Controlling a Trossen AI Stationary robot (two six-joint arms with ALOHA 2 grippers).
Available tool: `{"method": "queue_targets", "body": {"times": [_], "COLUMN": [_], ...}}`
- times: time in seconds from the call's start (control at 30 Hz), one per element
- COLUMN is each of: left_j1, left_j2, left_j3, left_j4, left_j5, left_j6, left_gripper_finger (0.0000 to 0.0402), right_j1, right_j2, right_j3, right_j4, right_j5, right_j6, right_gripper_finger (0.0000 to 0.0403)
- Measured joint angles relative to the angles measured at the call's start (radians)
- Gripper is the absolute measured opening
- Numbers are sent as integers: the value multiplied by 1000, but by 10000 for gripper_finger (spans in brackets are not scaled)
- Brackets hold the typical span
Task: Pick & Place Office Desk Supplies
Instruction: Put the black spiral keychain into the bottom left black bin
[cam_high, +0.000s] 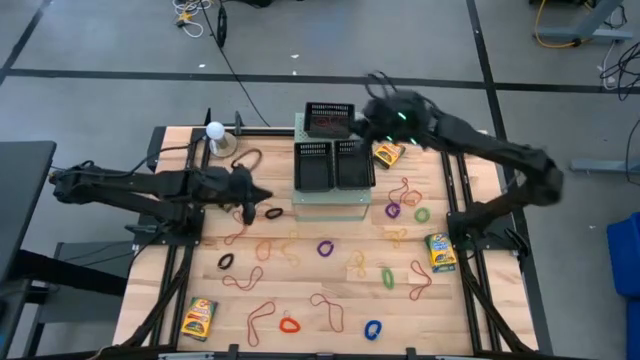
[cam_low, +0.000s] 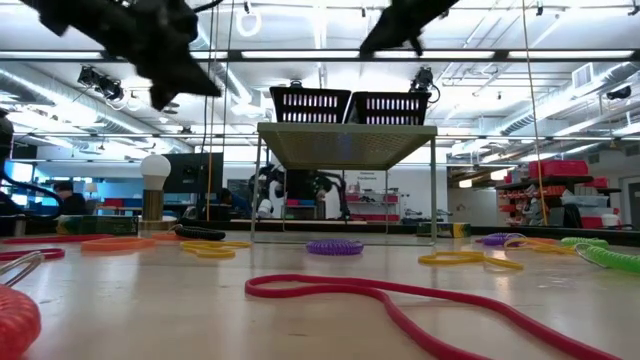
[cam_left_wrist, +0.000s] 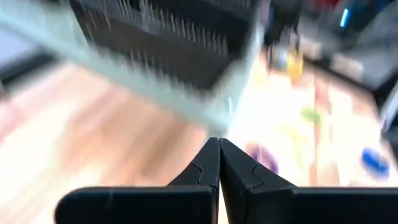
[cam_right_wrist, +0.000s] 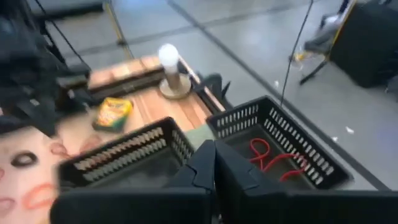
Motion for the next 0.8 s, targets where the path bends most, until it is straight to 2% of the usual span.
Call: {"method": "queue_targets", "body": {"times": [0.07, 0.2, 0.33, 0.43, 0.63, 0.8], "left_j1": [-43, -100, -102, -62, 46, 132], "left_j2": [13, 72, 156, 220, 364, 496], "left_j3": [29, 21, 20, 20, 20, 20], "left_j4": [-111, -251, -301, -280, -227, -107], "left_j5": [1, -10, -67, -65, 13, 88], "left_j6": [-32, -194, -315, -375, -397, -328], "left_gripper_finger": [5, 14, 45, 76, 133, 152], "right_j1": [59, 184, 284, 335, 361, 361], "right_j2": [-89, -245, -366, -417, -444, -440], "right_j3": [-80, -193, -275, -316, -335, -335], "right_j4": [7, 5, 12, 11, 14, 16], "right_j5": [88, 242, 377, 471, 522, 522], "right_j6": [25, 95, 164, 188, 177, 160], "right_gripper_finger": [18, 8, 7, 11, 8, 8]}}
